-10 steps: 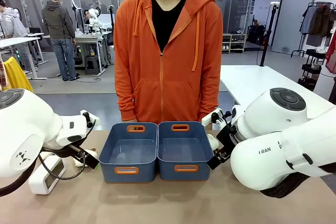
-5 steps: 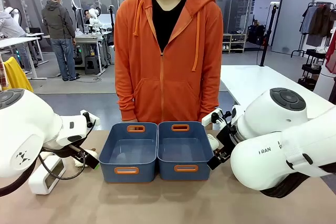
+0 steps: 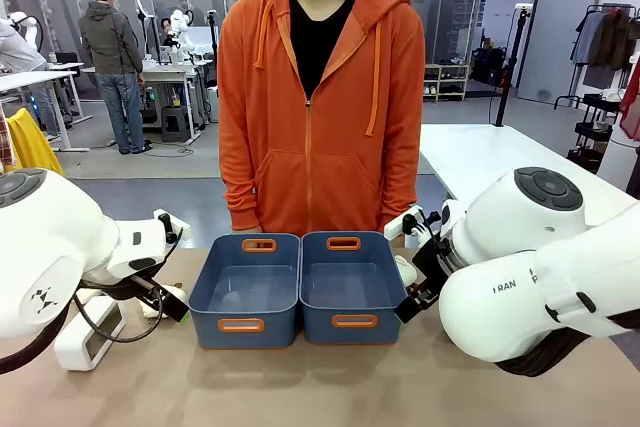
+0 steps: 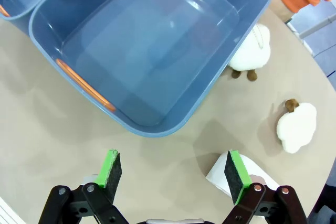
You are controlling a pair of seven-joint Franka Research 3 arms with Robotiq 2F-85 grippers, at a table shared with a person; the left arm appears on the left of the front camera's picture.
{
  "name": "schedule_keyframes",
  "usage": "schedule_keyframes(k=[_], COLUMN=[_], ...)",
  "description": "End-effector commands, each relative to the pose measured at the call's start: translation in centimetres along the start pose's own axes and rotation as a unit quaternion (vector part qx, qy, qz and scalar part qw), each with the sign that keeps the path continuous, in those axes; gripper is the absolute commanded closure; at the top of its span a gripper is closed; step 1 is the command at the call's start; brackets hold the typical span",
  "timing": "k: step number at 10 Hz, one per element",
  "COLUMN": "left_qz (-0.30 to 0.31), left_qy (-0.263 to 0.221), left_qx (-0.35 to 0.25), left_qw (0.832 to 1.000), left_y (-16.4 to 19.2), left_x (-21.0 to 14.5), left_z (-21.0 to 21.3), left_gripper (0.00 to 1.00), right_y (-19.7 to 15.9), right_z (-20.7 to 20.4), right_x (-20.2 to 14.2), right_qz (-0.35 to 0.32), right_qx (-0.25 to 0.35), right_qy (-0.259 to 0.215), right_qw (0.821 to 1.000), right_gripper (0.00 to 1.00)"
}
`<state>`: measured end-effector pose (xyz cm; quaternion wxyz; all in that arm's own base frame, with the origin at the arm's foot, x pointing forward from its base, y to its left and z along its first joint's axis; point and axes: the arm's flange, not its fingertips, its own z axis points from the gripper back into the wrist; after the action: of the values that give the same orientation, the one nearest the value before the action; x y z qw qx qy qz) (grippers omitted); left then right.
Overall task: Sort the digital clocks into the basket.
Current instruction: Pick up the Digital clock from the table and place it into the empty Plastic storage basket.
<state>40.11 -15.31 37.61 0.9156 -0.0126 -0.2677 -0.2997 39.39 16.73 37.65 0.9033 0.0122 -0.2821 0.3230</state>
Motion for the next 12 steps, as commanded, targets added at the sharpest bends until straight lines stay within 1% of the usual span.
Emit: schedule_keyframes(k=[1, 2, 3, 4, 5, 6, 7, 8, 9, 10, 11, 12], left_qz=[-0.031, -0.027, -0.02, -0.025, -0.027, -0.033, -0.03, -0.016, -0.004, -0.02, -0.01, -0.005], left_qy=[0.001, 0.001, -0.011, -0.016, -0.022, -0.038, -0.065, -0.085, -0.103, -0.116, -0.142, -0.155], left_qx=[-0.012, -0.033, -0.067, -0.095, -0.12, -0.133, -0.153, -0.168, -0.19, -0.21, -0.205, -0.2], left_qw=[0.999, 0.999, 0.997, 0.995, 0.992, 0.99, 0.986, 0.982, 0.976, 0.971, 0.968, 0.967], left_y=[0.6, 1.4, 2.6, 4.4, 7.0, 9.4, 11.4, 13.4, 14.6, 15.3, 15.9, 16.2], left_x=[2.1, 2.9, 3.6, 3.9, 3.7, 2.7, 1.1, -0.5, -1.9, -4.0, -5.4, -6.4], left_z=[2.9, 5.1, 8.5, 12.1, 15.8, 18.6, 20.8, 22.2, 22.7, 23.5, 23.7, 23.5], left_gripper=[0.0, 0.0, 0.0, 0.0, 0.0, 0.0, 0.0, 0.0, 0.0, 0.0, 0.0, 0.0], right_y=[-2.2, -4.0, -6.3, -9.0, -12.3, -14.6, -16.1, -17.4, -18.5, -19.7, -20.5, -20.5], right_z=[2.7, 4.5, 7.1, 9.5, 12.1, 14.3, 16.6, 18.5, 20.3, 21.2, 22.1, 22.6], right_x=[1.3, 1.8, 1.9, 1.4, 0.3, -1.3, -3.6, -6.1, -9.1, -10.8, -12.4, -13.1], right_qz=[0.018, 0.013, 0.009, 0.013, 0.014, 0.014, 0.022, 0.024, 0.03, 0.03, 0.026, 0.02], right_qx=[0.009, 0.02, 0.056, 0.075, 0.138, 0.154, 0.159, 0.151, 0.15, 0.131, 0.132, 0.127], right_qy=[-0.015, -0.023, -0.03, -0.028, -0.037, -0.064, -0.098, -0.124, -0.139, -0.146, -0.155, -0.164], right_qw=[1.0, 0.999, 0.998, 0.997, 0.99, 0.986, 0.982, 0.98, 0.978, 0.98, 0.979, 0.978], right_gripper=[0.0, 0.0, 0.0, 0.0, 0.0, 0.0, 0.0, 0.0, 0.0, 0.0, 0.0, 0.0])
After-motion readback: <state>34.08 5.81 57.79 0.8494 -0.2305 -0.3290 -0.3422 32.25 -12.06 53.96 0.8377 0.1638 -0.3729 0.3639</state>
